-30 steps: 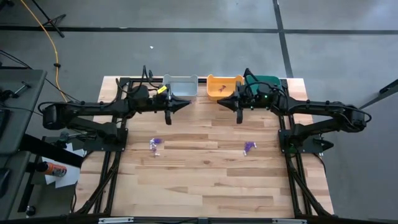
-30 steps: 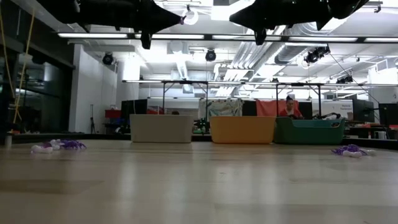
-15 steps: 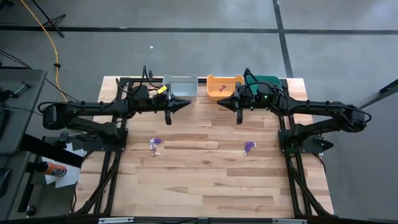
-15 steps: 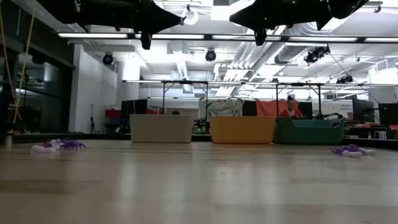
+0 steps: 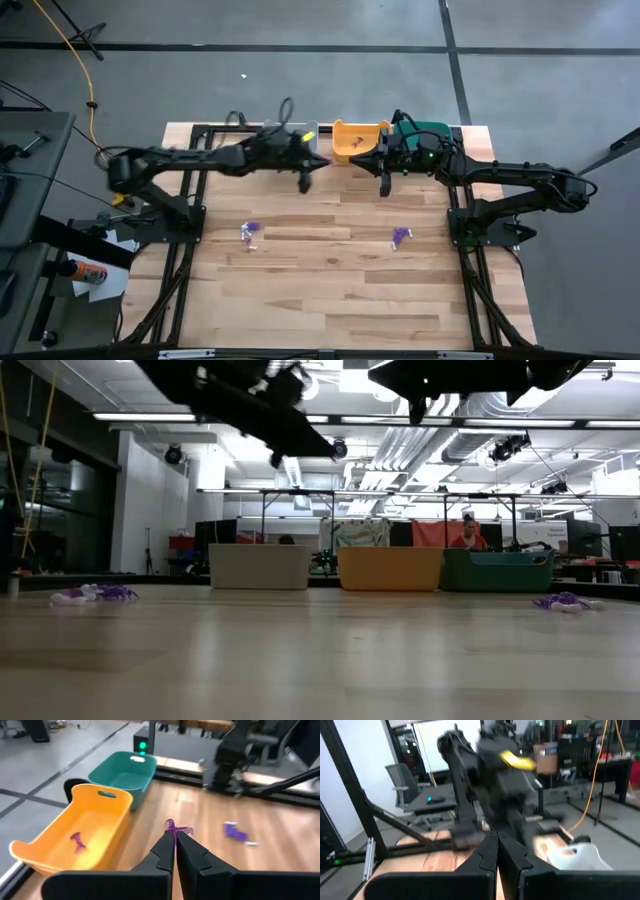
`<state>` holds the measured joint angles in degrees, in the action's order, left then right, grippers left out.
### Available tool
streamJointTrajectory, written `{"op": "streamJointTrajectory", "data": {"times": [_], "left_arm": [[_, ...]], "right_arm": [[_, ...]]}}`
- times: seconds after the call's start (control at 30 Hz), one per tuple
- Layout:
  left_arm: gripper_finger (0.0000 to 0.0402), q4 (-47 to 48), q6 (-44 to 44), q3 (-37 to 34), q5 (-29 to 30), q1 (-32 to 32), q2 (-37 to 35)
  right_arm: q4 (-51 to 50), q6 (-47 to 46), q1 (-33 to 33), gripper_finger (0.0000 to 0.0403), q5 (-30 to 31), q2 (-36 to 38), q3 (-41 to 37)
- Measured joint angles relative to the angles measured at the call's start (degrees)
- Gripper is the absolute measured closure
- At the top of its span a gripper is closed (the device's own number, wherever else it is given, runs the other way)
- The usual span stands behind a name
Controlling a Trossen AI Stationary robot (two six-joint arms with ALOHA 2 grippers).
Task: Sort Halloween decoration
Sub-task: Put the purple witch hat toy into the orange bin
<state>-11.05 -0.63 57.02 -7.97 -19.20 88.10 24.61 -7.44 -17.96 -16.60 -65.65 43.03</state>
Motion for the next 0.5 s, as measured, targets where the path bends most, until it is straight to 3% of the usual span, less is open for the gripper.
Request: {"op": "streamJointTrajectory", "data": {"times": [0.23, 0.5], "left_arm": [[0.0402, 1.7, 2.8, 13.2, 3.3, -3.2, 15.7], [0.0402, 9.2, 2.8, 23.7, 5.8, -6.7, 25.6]], "right_arm": [[4.4, 0.0, 0.0, 0.0403, 1.9, 0.0, 0.0], [4.4, -0.1, 0.0, 0.0403, 4.5, 0.0, 0.0]]}}
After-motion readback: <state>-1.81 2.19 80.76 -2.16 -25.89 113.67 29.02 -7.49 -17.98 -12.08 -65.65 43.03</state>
